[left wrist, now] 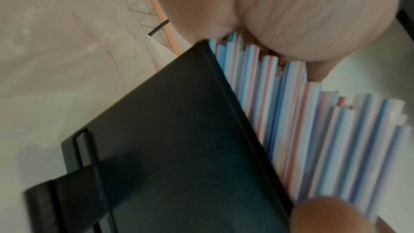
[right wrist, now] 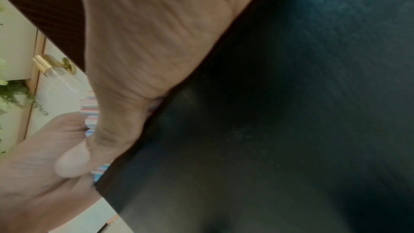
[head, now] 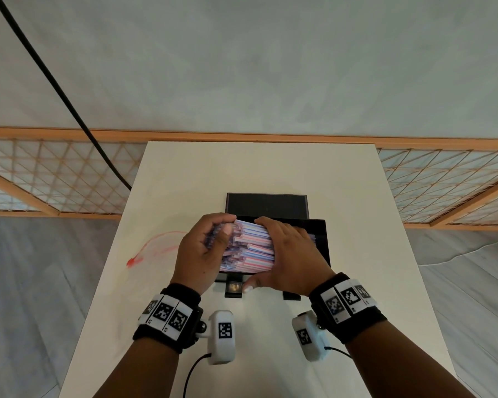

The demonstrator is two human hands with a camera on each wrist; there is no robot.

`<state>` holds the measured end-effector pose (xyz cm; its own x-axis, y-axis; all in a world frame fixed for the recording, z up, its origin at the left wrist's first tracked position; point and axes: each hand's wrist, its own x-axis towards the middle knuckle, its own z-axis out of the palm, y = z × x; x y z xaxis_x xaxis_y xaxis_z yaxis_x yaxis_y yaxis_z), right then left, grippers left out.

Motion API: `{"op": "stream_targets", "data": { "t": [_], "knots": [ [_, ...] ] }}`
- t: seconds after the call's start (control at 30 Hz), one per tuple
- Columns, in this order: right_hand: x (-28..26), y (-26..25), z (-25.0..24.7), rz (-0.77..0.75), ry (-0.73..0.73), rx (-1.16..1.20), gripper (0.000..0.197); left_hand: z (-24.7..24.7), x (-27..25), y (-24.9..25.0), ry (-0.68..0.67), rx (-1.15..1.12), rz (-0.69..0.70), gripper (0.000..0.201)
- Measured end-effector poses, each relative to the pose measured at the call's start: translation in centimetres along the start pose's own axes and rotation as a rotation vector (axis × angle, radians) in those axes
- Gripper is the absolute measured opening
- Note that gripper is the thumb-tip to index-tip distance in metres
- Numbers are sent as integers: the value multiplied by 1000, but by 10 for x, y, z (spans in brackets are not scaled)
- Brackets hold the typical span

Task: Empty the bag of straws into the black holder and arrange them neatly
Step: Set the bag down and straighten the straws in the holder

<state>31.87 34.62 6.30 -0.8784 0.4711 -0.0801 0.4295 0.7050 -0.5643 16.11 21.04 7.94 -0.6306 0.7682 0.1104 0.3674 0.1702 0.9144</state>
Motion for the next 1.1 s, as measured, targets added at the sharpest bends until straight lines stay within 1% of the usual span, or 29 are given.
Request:
{"op": "stream_targets", "data": {
  "t": [0.1,0.23,0.3,0.37,0.43,0.57,0.73,0.83,0.97,1.1],
  "knots": [
    [1,-1,-1,5,-15,-21,128,0,-1,-3,58,33,-12,27],
    [0,-3,-3,-5,-9,-75,124,5,-4,-4,172,39,-111,36],
    [-1,-2,-2,-7,-12,-86,125,8,-8,-4,222,29,-153,37],
    [-1,-2,-2,-5,-24,-86,125,9,-11,-4,243,25,-170,36],
    [-1,-2,-2,3,-38,-86,124,8,-12,-4,233,55,-160,37],
    [-1,-4,-3,15,-39,-71,127,5,-14,-3,179,90,-133,46],
    [-1,-4,-3,40,-91,-54,130,5,-17,-4,115,56,-158,50],
    [1,-3,-4,52,-120,-32,130,3,-17,-7,86,34,-144,53],
    [0,-4,-4,48,-88,-65,127,2,-17,-9,65,-9,-142,61],
    [-1,-2,-3,45,-90,-72,129,3,-16,-8,57,-25,-171,60]
  ]
}}
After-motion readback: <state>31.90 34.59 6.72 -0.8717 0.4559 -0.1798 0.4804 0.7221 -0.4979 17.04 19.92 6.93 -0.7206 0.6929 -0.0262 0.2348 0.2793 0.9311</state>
